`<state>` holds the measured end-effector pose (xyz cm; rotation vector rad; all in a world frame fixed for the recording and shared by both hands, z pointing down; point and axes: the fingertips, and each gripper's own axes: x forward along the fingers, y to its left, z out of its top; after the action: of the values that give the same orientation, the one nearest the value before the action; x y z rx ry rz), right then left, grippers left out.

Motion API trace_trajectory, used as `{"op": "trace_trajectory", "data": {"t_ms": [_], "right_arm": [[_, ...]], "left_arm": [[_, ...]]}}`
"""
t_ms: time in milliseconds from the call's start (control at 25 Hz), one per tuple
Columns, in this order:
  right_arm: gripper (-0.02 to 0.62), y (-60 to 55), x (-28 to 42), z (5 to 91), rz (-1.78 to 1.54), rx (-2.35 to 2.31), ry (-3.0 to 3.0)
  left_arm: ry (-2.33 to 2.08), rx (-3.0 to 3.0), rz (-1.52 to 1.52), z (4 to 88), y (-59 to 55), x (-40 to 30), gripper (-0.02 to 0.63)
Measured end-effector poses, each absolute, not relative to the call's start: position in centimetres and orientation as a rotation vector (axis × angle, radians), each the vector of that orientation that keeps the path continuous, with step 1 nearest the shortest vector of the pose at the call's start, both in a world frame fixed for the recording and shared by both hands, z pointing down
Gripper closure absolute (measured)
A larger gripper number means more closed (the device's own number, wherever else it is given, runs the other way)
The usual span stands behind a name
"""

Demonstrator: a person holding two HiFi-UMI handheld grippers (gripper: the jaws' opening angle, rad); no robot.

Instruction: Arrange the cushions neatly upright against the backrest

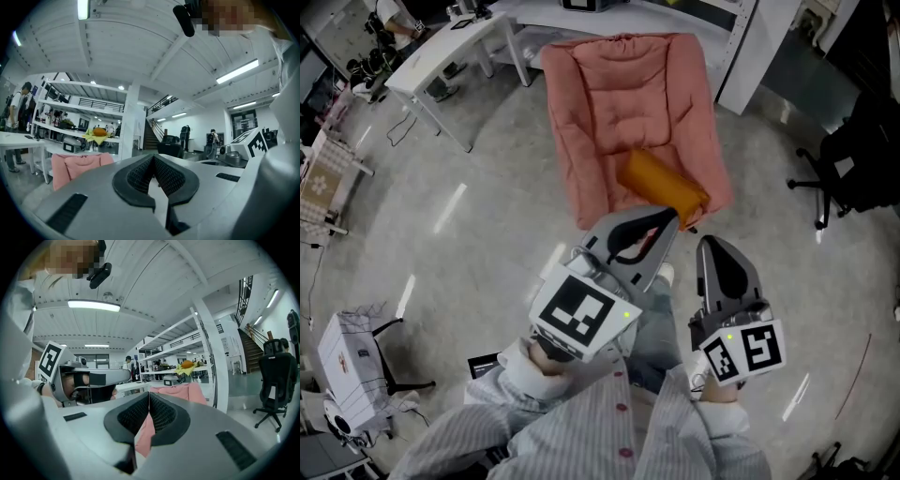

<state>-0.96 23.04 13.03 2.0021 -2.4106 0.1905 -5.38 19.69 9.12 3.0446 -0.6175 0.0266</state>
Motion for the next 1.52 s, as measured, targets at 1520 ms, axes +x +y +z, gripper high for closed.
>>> {"op": "trace_trajectory", "data": {"t_ms": [1520], "right_arm": [[0.581, -7.6, 16.1, 14.7, 0.366, 1.722, -2.529]], "left_arm": [[-0.896, 2.878, 0.135, 11.4, -11.3, 10.6, 0.597]]}}
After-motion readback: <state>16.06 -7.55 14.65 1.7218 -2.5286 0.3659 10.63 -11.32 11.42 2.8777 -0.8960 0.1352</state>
